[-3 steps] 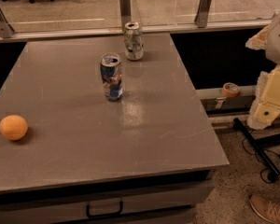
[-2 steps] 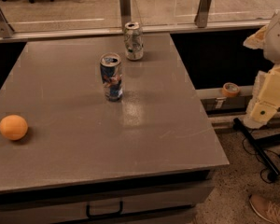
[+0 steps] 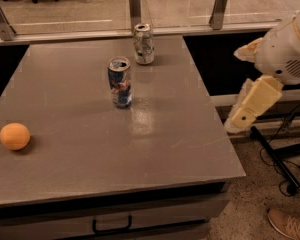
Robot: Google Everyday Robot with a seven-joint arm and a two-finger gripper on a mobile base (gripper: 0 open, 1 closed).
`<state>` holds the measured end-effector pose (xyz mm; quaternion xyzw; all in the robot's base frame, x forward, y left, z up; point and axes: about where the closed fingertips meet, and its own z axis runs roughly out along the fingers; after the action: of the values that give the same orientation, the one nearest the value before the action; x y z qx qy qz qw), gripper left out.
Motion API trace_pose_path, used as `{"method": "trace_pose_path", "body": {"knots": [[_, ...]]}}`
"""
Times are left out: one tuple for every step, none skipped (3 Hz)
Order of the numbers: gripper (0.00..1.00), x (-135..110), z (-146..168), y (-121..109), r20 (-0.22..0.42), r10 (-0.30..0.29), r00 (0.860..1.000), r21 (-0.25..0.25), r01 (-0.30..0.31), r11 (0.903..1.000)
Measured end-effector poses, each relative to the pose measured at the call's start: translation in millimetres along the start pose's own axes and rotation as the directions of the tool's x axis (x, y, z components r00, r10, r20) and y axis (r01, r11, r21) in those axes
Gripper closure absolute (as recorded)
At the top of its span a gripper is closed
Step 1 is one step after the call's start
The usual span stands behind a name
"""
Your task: Pick redbull can
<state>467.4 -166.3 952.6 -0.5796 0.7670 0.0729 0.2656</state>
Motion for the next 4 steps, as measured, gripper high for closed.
{"method": "trace_pose_path", "body": {"knots": [[0.0,-25.6,30.8,5.4,0.164,-0.012,0.986,-0.041,0.019,0.999],[0.0,-55.4,59.2,10.2,0.311,0.022,0.95,-0.052,-0.007,0.9986],[0.0,-55.2,59.3,10.7,0.31,0.022,0.951,-0.053,-0.005,0.9986],[0.0,-71.6,80.9,11.5,0.381,0.059,0.923,-0.073,-0.033,0.9968]]}}
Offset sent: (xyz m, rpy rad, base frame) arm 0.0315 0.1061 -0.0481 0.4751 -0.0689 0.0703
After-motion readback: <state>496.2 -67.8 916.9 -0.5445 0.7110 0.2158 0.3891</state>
